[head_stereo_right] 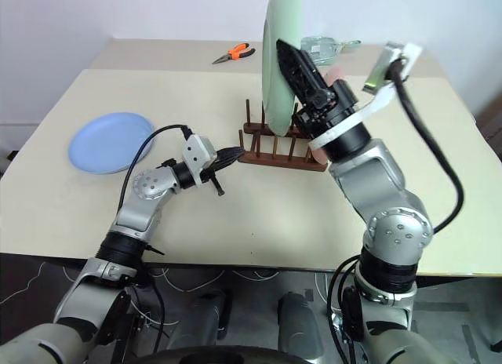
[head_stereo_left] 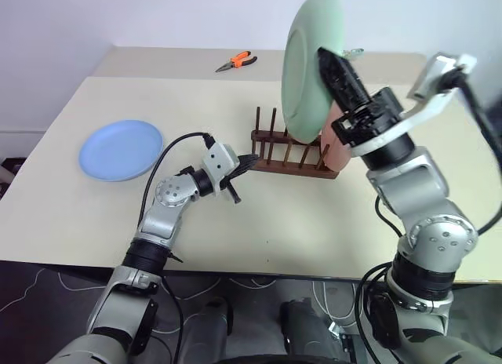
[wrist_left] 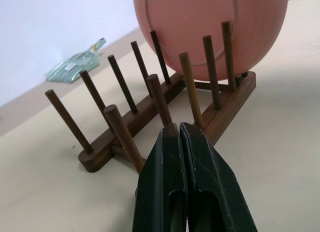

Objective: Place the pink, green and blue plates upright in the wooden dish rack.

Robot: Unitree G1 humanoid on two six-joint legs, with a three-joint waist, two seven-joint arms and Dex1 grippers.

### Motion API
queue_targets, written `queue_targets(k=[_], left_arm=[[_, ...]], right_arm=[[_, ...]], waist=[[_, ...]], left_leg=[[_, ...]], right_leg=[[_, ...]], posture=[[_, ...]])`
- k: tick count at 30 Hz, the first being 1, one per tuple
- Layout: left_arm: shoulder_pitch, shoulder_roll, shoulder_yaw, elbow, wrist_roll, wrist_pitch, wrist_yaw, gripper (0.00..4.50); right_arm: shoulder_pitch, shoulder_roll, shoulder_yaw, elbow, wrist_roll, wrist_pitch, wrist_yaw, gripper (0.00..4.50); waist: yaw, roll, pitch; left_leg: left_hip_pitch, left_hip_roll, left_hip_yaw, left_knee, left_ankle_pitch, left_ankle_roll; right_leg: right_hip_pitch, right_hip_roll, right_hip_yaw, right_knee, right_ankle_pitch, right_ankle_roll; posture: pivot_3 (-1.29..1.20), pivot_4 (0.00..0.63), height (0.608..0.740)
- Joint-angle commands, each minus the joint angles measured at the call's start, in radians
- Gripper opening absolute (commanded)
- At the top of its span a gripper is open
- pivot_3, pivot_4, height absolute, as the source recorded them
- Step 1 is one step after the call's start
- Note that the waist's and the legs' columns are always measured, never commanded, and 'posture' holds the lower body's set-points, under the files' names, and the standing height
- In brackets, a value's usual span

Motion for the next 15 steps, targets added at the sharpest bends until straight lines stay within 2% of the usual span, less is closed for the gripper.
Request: queue_targets(k=[1, 6, 13, 14, 15], left_arm=[[0.013, 0.011, 0.020, -0.055, -0.017, 0.005, 0.000, 0.00], [0.027, 0.012, 0.017, -0.073, -0.016, 0.015, -0.002, 0.00], [0.031, 0.005, 0.011, -0.086, -0.015, 0.026, -0.010, 0.00], [0.032, 0.005, 0.011, -0.088, -0.015, 0.027, -0.010, 0.00], [0.033, 0.005, 0.011, -0.090, -0.015, 0.028, -0.010, 0.00]], right_arm=[[-0.010, 0.007, 0.002, 0.017, -0.031, -0.033, 0.011, 0.06], [-0.014, 0.008, 0.018, 0.091, -0.126, -0.049, 0.010, 0.06], [-0.043, 0.011, 0.020, 0.253, -0.164, -0.004, 0.013, 0.06], [-0.050, 0.010, 0.017, 0.267, -0.179, -0.008, 0.010, 0.70], [-0.055, 0.010, 0.014, 0.275, -0.190, -0.011, 0.009, 0.91]], waist=[[-0.001, 0.000, 0.000], [-0.003, 0.000, 0.000], [-0.003, 0.000, 0.000], [-0.004, 0.000, 0.000], [-0.004, 0.000, 0.000]], left_leg=[[0.000, 0.000, 0.001, 0.000, 0.000, 0.000], [0.000, 0.000, 0.002, 0.000, 0.000, 0.000], [0.000, 0.001, 0.002, 0.000, 0.000, 0.000], [0.000, 0.001, 0.002, 0.000, 0.000, 0.000], [0.000, 0.000, 0.002, 0.000, 0.000, 0.000]], right_leg=[[0.000, 0.000, 0.000, 0.000, 0.000, 0.000], [-0.001, 0.001, 0.000, 0.001, 0.000, 0.000], [-0.001, 0.001, 0.000, 0.001, 0.000, 0.000], [-0.001, 0.001, 0.000, 0.001, 0.000, 0.000], [-0.001, 0.001, 0.000, 0.001, 0.000, 0.000]], posture=[[0.00, 0.150, 0.740], [0.00, 0.150, 0.740], [0.00, 0.150, 0.740], [0.00, 0.150, 0.740], [0.00, 0.150, 0.740]])
